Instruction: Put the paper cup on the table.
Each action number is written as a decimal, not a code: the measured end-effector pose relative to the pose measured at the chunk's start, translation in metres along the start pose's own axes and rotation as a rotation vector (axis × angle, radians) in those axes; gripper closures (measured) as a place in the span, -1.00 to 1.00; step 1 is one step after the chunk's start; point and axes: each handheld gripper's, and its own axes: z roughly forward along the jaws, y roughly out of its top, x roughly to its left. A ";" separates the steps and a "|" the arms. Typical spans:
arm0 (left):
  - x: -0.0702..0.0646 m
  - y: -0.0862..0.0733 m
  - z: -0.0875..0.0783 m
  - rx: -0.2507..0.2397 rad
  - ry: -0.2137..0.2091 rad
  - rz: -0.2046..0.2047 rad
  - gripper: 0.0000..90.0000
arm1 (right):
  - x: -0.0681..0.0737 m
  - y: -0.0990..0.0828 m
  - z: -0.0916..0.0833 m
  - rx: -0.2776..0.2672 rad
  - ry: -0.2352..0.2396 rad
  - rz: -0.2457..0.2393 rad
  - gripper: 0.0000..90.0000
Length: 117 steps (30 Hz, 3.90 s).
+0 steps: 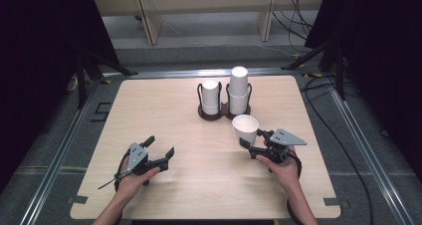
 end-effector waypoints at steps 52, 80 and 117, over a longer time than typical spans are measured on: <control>-0.003 0.001 0.010 -0.026 -0.037 0.028 -0.70 | -0.006 -0.016 -0.067 0.361 -0.221 -0.002 -0.26; 0.000 0.001 0.007 0.001 -0.012 0.023 -0.70 | -0.004 -0.019 -0.077 0.421 -0.196 0.010 -0.39; 0.003 0.000 0.007 0.000 -0.006 0.024 -0.70 | 0.001 -0.021 -0.111 0.367 -0.188 0.003 -0.54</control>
